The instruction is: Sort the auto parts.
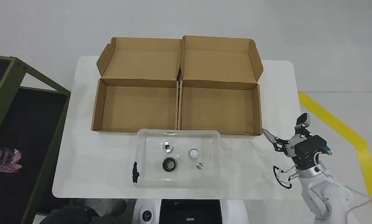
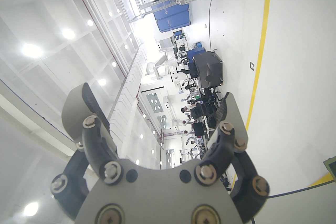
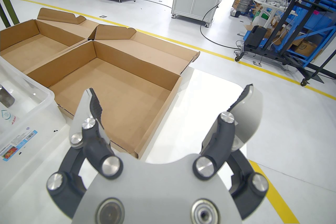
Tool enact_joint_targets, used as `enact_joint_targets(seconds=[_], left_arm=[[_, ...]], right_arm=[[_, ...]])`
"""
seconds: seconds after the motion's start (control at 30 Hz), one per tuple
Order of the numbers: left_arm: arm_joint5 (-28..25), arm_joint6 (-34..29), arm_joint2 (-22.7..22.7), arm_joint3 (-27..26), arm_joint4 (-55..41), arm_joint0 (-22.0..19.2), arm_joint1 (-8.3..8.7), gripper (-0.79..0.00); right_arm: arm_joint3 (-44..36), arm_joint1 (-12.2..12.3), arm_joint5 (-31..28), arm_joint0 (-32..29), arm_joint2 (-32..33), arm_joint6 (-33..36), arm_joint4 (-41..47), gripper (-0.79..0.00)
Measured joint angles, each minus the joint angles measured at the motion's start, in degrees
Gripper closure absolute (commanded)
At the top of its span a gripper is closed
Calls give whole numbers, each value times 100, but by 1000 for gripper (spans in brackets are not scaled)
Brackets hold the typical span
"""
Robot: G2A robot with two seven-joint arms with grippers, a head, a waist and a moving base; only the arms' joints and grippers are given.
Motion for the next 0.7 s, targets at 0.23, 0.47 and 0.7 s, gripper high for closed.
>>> enact_joint_targets(seconds=[0.23, 0.47, 0.7], left_arm=[[0, 0, 0, 0, 0, 0, 0, -785], [0, 0, 0, 0, 0, 0, 0, -785], [0, 0, 0, 0, 0, 0, 0, -785]], right_arm=[[0, 0, 0, 0, 0, 0, 0, -785], [-128, 62, -831, 290, -209, 482, -41, -785], [-312, 121, -1472, 610, -536, 1235, -163, -785]])
